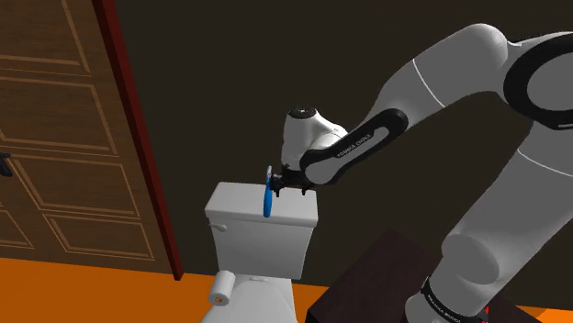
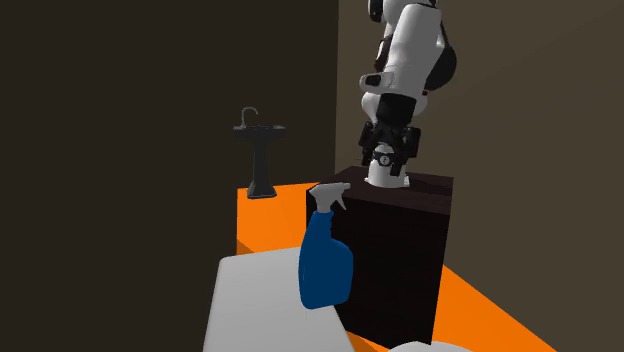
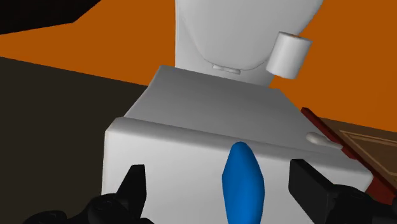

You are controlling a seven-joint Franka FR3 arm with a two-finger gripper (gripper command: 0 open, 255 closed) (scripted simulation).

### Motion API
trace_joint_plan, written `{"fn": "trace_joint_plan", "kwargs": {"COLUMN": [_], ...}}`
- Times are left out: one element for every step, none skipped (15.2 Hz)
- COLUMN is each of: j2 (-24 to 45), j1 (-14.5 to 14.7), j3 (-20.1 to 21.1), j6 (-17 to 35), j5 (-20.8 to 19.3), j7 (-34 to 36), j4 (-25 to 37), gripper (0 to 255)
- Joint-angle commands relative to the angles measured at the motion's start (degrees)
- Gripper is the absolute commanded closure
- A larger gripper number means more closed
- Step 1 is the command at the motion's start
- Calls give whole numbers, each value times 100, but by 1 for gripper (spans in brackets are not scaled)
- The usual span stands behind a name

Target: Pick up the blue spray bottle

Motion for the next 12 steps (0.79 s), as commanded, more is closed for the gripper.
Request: {"fn": "trace_joint_plan", "kwargs": {"j2": [555, 810, 1057, 1296, 1527, 1751, 1968, 2179, 2386, 2590, 2790, 2988], "j1": [-54, -22, 42, 120, 209, 308, 406, 503, 597, 687, 775, 860], "j3": [26, -34, -123, -223, -333, -450, -566, -679, -790, -895, -999, -1100], "j6": [154, 177, 185, 181, 168, 149, 124, 96, 64, 30, -6, -44], "j5": [-850, -1231, -1587, -1914, -2210, -2476, -2714, -2928, -3118, -3289, -3439, -3570], "j7": [852, 1215, 1556, 1873, 2164, 2430, 2673, 2895, 3097, 3282, 3448, 3599], "j4": [324, 504, 693, 889, 1091, 1298, 1510, 1726, 1946, 2170, 2399, 2632], "gripper": [0, 0, 0, 0, 0, 0, 0, 0, 0, 0, 0, 0]}}
